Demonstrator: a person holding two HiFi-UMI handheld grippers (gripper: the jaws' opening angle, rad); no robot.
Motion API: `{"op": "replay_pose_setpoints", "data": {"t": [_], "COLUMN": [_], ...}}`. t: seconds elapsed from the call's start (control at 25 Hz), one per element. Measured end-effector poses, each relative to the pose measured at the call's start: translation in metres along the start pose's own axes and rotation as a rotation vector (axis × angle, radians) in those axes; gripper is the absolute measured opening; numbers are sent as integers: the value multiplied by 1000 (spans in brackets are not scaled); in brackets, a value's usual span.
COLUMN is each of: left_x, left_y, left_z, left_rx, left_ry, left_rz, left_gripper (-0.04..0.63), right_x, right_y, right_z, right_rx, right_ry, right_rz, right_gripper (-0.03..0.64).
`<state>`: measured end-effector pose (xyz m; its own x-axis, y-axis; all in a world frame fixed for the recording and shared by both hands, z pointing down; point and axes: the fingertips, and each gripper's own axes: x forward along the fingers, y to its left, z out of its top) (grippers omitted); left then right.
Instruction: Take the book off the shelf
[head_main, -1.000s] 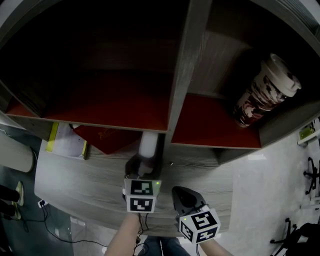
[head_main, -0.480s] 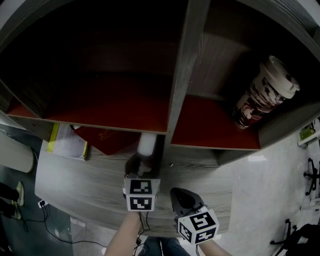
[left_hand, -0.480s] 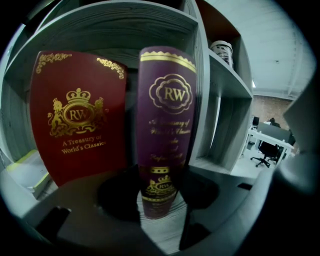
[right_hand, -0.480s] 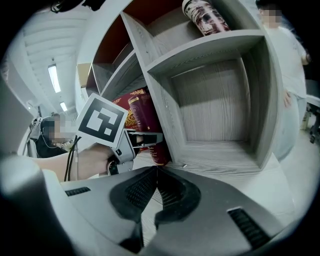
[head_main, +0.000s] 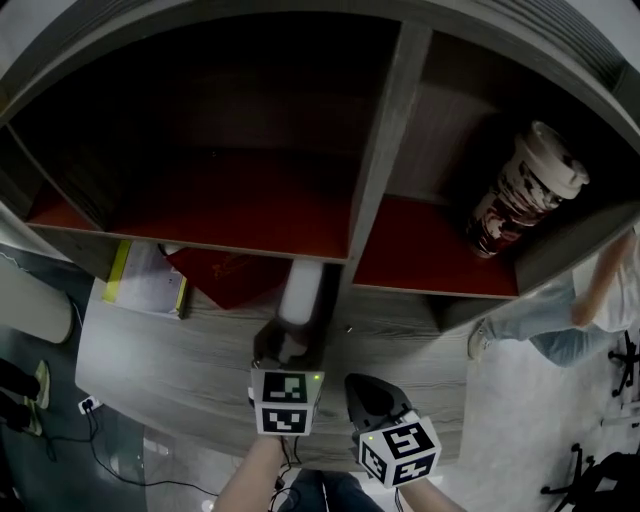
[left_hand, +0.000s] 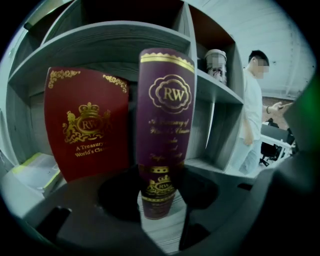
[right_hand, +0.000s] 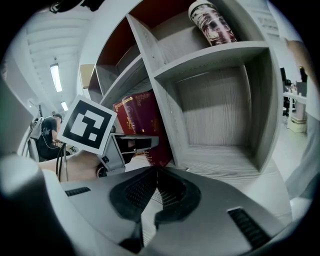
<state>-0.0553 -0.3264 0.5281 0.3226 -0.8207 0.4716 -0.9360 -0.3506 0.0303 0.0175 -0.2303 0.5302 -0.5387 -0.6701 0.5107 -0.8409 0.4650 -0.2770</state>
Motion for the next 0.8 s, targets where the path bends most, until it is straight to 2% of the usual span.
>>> {"op": "replay_pose_setpoints", "data": {"t": [0.32,0.8], "left_x": [-29,-73], "left_y": [1,2], "left_z": [-3,-10], "left_rx": [5,-26], "left_ry": [-1,-11], "left_rz": [7,11], "left_gripper": [213,213], "right_x": [-5,-17], "right_y": [16,36], "right_z": [6,12], "right_rx": [-15,-37], "right_ry": [-19,-50], "right_rz": [11,1], "right_gripper": [8,8]}}
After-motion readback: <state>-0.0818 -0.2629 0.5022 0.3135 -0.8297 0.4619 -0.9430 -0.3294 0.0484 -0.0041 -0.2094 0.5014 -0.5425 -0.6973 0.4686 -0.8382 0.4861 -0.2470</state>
